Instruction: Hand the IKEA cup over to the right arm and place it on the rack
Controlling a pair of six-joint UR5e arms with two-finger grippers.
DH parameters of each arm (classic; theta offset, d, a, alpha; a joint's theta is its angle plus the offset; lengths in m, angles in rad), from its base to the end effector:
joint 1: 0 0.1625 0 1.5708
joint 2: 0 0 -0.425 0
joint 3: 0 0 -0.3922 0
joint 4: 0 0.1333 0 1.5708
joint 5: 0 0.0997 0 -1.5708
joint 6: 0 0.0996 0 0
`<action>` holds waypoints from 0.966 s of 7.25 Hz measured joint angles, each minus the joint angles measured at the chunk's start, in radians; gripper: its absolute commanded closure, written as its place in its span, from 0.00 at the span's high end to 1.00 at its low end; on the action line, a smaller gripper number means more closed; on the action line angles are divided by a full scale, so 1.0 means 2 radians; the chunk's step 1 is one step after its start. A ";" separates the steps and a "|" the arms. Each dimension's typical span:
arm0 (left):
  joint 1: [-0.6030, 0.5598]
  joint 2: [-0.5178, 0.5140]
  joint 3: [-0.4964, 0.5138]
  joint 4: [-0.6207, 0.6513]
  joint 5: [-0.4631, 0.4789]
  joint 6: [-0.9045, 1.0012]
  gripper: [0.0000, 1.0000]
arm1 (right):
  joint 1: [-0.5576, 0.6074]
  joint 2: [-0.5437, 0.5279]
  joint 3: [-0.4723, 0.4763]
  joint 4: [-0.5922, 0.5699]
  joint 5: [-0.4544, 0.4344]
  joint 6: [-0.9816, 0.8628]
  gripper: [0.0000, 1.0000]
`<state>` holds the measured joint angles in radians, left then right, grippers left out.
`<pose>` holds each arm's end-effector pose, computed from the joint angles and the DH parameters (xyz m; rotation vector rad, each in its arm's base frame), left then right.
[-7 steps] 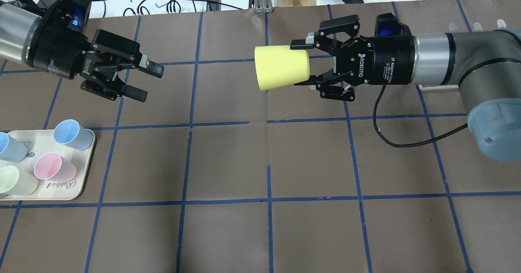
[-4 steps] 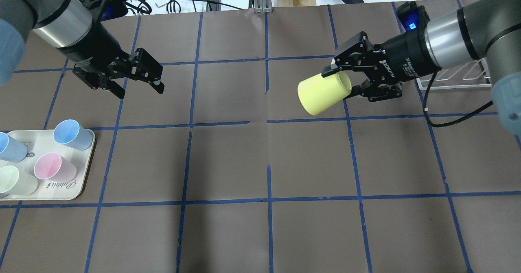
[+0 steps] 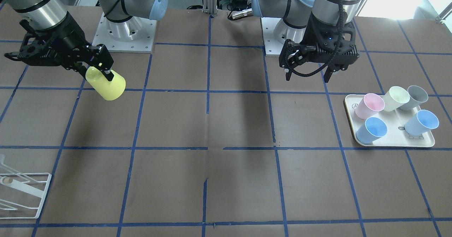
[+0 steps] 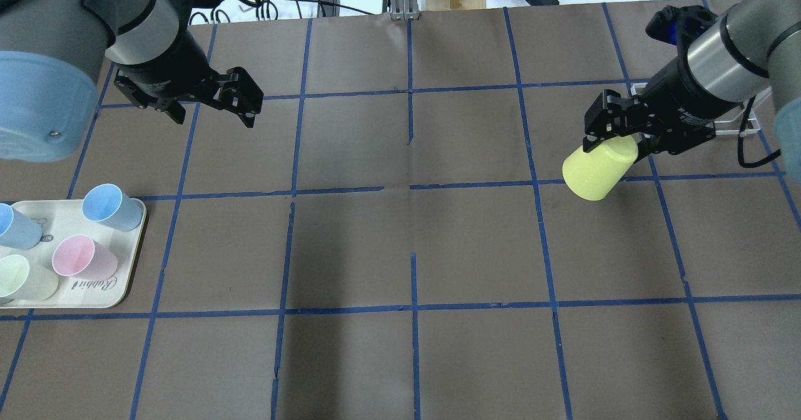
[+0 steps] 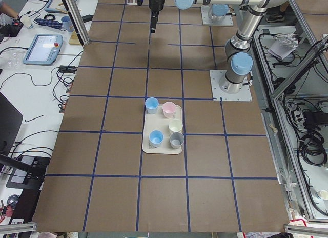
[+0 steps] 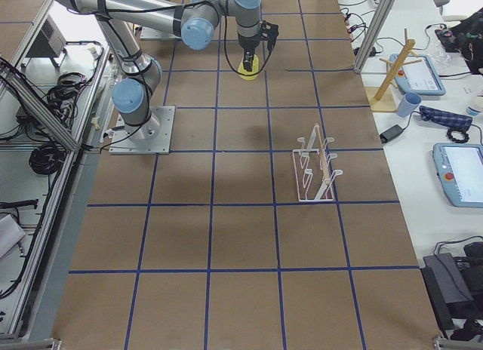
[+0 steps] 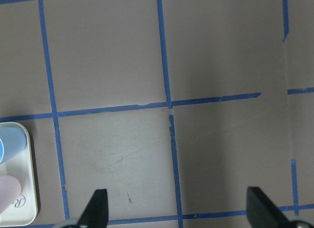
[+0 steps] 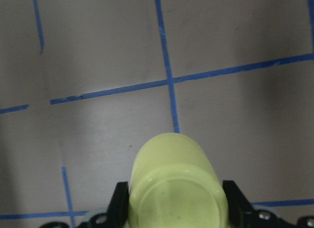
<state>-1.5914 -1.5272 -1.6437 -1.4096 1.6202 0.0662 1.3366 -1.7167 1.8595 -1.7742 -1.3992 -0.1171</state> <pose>-0.1384 -0.4827 0.4901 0.1287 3.0800 -0.2018 0.0460 -0.4550 0.4352 0.1666 2.9756 -0.1337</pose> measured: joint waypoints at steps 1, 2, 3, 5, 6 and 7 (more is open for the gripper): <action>0.008 0.002 0.003 0.001 0.001 0.000 1.00 | -0.021 0.006 -0.001 -0.024 -0.032 -0.064 0.41; 0.026 0.001 0.012 -0.003 -0.009 0.000 1.00 | -0.044 0.016 -0.002 -0.051 -0.049 -0.126 0.41; 0.042 0.000 0.017 -0.012 -0.026 0.000 1.00 | -0.063 0.032 -0.003 -0.085 -0.062 -0.176 0.39; 0.043 -0.006 0.027 -0.023 -0.038 -0.001 1.00 | -0.081 0.080 -0.010 -0.157 -0.083 -0.242 0.37; 0.040 -0.009 0.034 -0.028 -0.034 -0.001 1.00 | -0.083 0.097 -0.023 -0.171 -0.087 -0.253 0.37; 0.039 -0.010 0.039 -0.036 -0.029 -0.002 1.00 | -0.084 0.112 -0.044 -0.175 -0.089 -0.257 0.37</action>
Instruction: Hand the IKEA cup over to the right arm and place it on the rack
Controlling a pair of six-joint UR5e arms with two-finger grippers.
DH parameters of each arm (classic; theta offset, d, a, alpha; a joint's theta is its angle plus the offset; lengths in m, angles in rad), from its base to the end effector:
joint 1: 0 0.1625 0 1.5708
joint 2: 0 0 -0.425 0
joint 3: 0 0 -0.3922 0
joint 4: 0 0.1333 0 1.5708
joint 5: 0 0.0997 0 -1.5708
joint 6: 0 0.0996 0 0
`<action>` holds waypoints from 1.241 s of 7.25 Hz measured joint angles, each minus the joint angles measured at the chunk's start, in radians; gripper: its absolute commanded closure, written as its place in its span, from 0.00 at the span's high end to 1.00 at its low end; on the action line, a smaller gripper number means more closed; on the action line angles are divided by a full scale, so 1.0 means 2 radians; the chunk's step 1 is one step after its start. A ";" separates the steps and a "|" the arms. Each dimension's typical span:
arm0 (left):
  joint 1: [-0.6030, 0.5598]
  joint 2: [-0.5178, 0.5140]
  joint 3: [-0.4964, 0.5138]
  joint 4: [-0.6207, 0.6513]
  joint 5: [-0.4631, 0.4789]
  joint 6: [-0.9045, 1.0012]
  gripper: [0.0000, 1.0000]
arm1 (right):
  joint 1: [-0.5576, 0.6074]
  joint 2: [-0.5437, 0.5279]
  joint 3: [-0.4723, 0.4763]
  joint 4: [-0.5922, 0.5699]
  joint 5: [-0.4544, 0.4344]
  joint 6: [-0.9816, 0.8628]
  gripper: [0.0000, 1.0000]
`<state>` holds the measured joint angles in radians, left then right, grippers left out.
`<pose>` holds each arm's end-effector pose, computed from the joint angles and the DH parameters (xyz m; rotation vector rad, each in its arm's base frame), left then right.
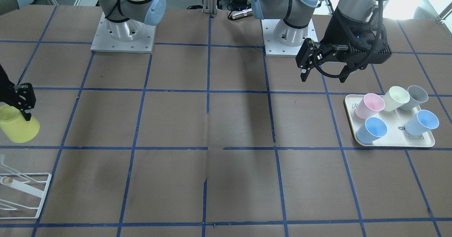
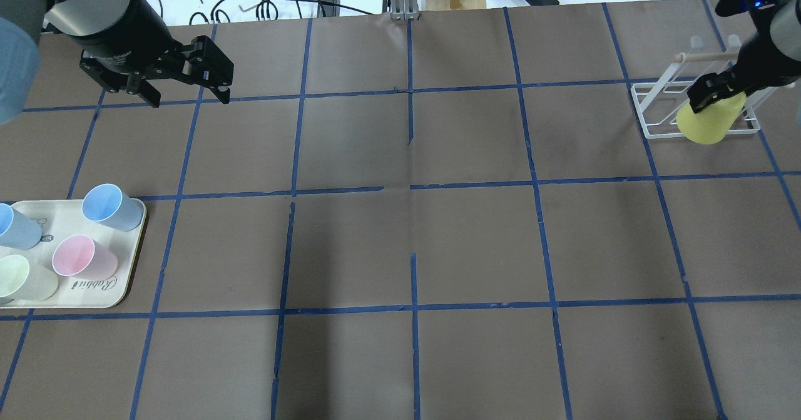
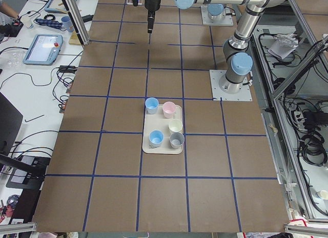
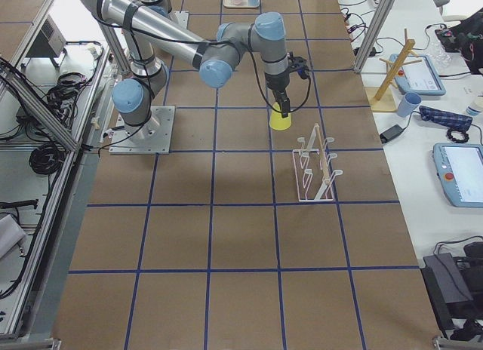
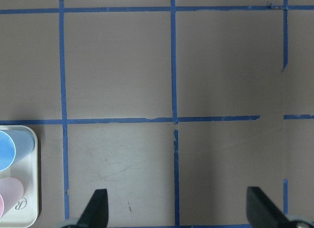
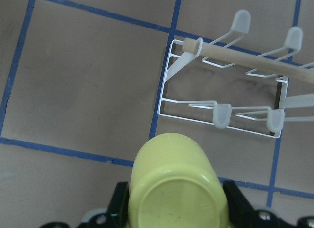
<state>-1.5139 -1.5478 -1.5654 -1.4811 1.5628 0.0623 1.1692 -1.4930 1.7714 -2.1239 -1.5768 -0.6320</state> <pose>-0.1058 -0.4998 0.5114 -0.0092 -3.1351 0.1857 -0.0862 -0.5426 0.4096 0.3413 -2.9605 0.3537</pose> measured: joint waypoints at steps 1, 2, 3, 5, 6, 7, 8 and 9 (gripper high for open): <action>0.000 -0.003 0.007 -0.007 0.002 -0.001 1.00 | -0.001 0.017 -0.020 0.000 0.000 -0.002 0.37; -0.001 -0.010 0.019 -0.012 0.004 -0.003 1.00 | -0.002 0.034 -0.037 0.001 0.002 -0.003 0.37; -0.003 -0.018 0.030 -0.018 0.007 -0.007 1.00 | -0.006 0.047 -0.048 0.001 0.004 -0.004 0.37; -0.014 -0.024 0.039 -0.026 0.013 -0.019 1.00 | -0.013 0.065 -0.056 0.001 0.005 -0.004 0.37; -0.017 -0.023 0.040 -0.027 0.014 -0.022 1.00 | -0.017 0.070 -0.057 0.001 0.006 -0.005 0.37; -0.019 -0.023 0.040 -0.028 0.014 -0.023 1.00 | -0.020 0.076 -0.058 0.000 0.006 -0.006 0.37; -0.019 -0.022 0.039 -0.027 0.013 -0.023 1.00 | -0.021 0.085 -0.060 -0.002 0.007 -0.007 0.37; -0.019 -0.020 0.037 -0.027 0.011 -0.024 1.00 | -0.022 0.094 -0.064 -0.003 0.007 -0.007 0.37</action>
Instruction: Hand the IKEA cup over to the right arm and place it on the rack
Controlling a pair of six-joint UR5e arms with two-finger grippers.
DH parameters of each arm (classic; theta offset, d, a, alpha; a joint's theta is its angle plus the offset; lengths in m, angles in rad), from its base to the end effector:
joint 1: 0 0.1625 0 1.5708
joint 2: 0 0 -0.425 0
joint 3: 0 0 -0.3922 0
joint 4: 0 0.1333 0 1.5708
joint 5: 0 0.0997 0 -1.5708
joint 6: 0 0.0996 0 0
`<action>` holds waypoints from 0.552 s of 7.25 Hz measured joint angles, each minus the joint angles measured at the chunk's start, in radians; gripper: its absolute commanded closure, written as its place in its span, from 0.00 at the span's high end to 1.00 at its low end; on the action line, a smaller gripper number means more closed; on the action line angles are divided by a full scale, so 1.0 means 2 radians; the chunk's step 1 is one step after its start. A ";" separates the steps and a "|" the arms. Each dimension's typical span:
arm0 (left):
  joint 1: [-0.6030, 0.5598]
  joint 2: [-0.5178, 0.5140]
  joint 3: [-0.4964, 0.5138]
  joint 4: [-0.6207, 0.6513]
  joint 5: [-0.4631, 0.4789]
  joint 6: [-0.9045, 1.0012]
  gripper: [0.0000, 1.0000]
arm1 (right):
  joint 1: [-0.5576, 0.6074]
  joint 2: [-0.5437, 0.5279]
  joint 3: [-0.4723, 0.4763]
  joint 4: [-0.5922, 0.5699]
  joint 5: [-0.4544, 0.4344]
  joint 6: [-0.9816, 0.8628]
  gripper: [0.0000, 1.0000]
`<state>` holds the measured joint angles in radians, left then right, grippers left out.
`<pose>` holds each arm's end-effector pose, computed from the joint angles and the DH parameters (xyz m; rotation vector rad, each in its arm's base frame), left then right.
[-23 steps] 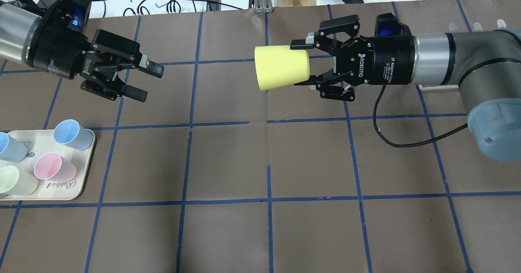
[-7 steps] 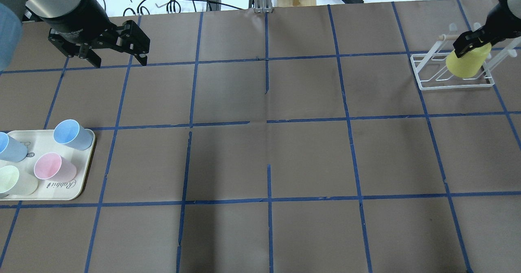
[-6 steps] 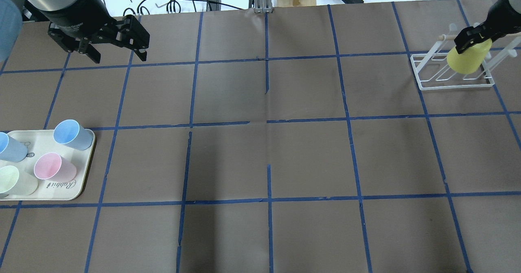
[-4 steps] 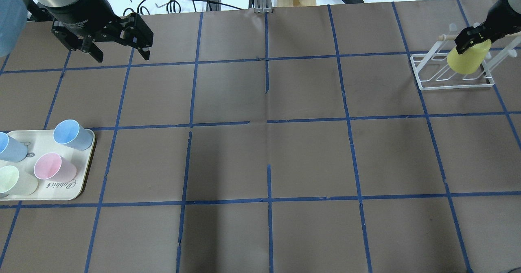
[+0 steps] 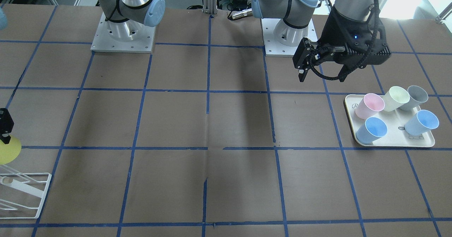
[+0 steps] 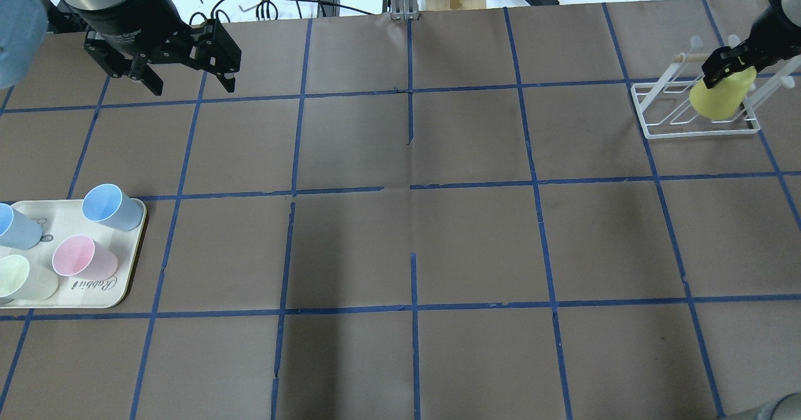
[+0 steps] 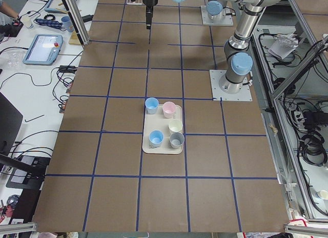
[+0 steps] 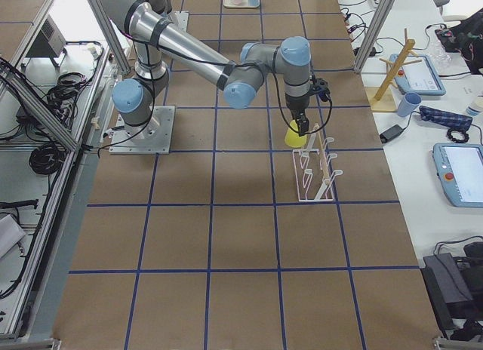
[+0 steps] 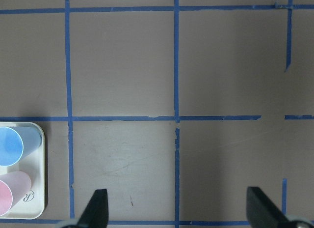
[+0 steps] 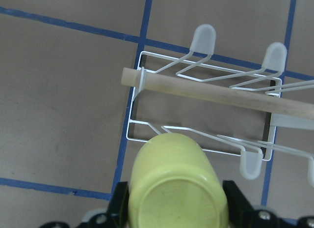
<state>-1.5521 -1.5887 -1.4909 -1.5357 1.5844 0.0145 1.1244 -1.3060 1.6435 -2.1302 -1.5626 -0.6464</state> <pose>-0.1224 -0.5103 0.5223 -0.0076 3.1227 -0.1513 -0.1383 -0.5995 0.3676 0.3028 -3.0039 0.2938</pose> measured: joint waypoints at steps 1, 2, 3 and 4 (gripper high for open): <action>0.000 0.000 0.000 0.000 -0.001 -0.001 1.00 | 0.000 0.007 -0.005 0.000 0.000 0.000 0.38; 0.000 0.000 -0.001 0.000 -0.002 -0.001 1.00 | -0.001 0.013 -0.007 0.000 0.000 0.001 0.38; 0.000 0.000 -0.001 0.000 -0.002 -0.002 1.00 | -0.001 0.019 -0.008 0.000 0.000 0.001 0.42; 0.000 -0.001 -0.001 0.000 -0.002 -0.002 1.00 | -0.001 0.028 -0.010 -0.001 0.000 0.000 0.46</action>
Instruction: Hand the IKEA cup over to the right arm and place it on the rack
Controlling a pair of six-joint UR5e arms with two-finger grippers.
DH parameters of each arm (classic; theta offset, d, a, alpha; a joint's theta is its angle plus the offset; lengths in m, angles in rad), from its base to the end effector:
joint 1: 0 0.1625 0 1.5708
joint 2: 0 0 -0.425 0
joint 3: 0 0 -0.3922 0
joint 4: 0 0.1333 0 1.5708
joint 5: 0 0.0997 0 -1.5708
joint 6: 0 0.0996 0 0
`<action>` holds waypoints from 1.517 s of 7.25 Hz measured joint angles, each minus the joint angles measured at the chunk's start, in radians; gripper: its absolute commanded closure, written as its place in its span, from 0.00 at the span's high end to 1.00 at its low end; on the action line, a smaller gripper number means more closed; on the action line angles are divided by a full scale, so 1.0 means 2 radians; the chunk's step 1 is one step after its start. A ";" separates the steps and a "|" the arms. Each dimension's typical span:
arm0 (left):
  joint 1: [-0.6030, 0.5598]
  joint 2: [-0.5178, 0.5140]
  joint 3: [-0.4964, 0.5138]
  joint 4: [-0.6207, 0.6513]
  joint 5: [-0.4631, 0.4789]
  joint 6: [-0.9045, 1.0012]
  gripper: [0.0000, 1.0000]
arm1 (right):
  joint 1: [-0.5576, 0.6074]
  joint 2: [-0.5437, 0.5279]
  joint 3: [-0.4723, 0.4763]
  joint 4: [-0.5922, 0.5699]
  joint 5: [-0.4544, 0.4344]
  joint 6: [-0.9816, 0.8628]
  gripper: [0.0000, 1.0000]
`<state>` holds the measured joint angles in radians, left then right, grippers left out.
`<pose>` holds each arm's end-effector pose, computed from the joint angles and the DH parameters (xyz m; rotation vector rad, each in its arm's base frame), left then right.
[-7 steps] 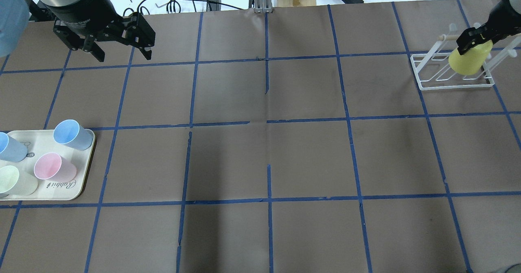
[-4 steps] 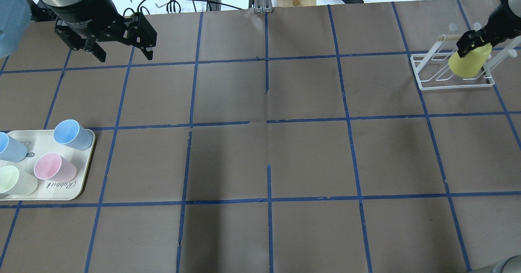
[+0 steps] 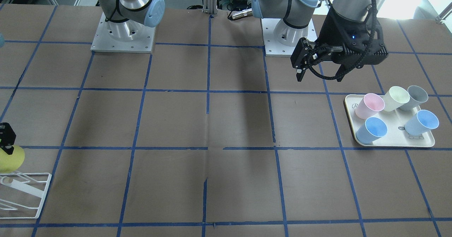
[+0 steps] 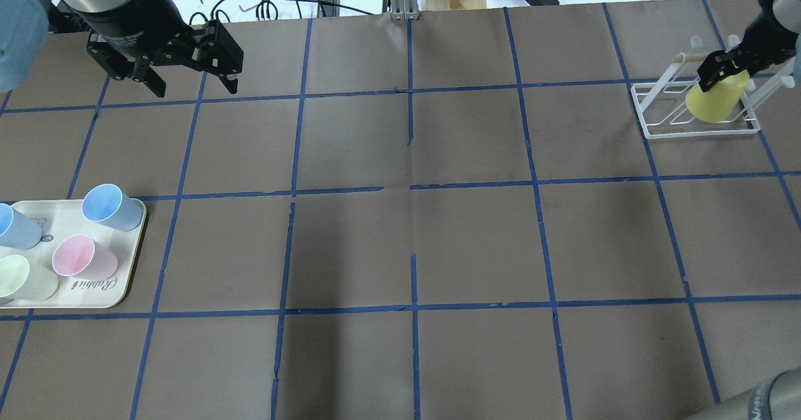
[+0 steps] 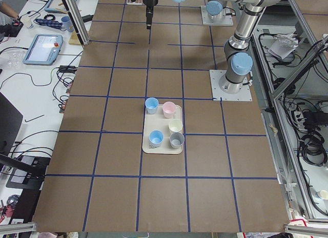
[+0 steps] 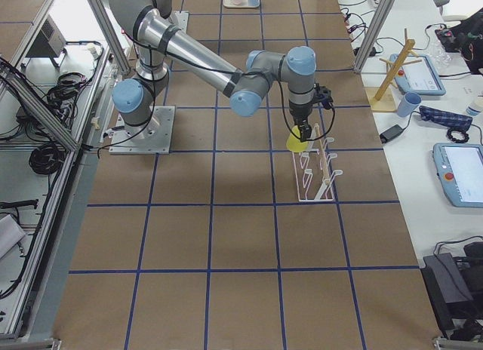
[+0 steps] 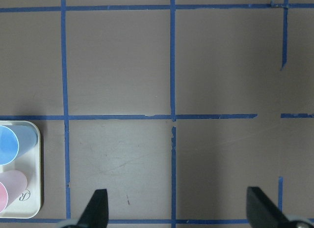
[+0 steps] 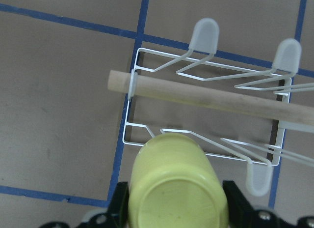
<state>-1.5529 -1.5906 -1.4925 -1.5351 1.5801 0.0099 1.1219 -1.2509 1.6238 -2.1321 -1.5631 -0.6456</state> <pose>-0.1233 -0.5109 0.5206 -0.0132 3.1275 -0.1472 -0.1463 -0.6127 0.3439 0.2996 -3.0250 0.2513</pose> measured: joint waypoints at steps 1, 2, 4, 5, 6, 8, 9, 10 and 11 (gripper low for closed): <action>0.000 -0.001 0.001 0.000 0.001 0.000 1.00 | 0.000 0.010 -0.002 0.000 0.000 0.000 0.51; 0.000 0.000 0.002 -0.001 0.004 0.000 1.00 | 0.000 0.020 -0.005 0.000 0.000 0.001 0.74; 0.004 0.003 0.005 -0.004 -0.001 -0.001 1.00 | 0.000 0.035 -0.012 0.000 0.000 0.003 1.00; 0.005 0.005 0.004 -0.006 -0.004 -0.003 1.00 | 0.000 0.037 -0.013 0.001 -0.001 0.004 1.00; 0.006 0.005 0.006 -0.009 -0.005 -0.007 1.00 | 0.000 0.035 -0.015 0.004 -0.003 0.004 1.00; 0.005 -0.001 0.012 -0.012 -0.001 -0.017 1.00 | 0.000 0.015 -0.016 0.017 -0.004 0.005 1.00; 0.005 -0.003 0.014 -0.013 0.000 -0.016 1.00 | 0.001 -0.011 -0.016 0.043 -0.004 0.007 1.00; 0.005 -0.003 0.015 -0.021 0.001 -0.009 1.00 | 0.002 -0.045 -0.016 0.084 -0.003 0.019 1.00; 0.006 -0.004 0.018 -0.031 0.001 0.003 1.00 | 0.004 -0.084 -0.014 0.132 -0.002 0.044 1.00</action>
<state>-1.5413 -1.5989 -1.4572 -1.5975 1.5821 0.0160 1.1308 -1.4193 1.5963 -1.8678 -1.5676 -0.5570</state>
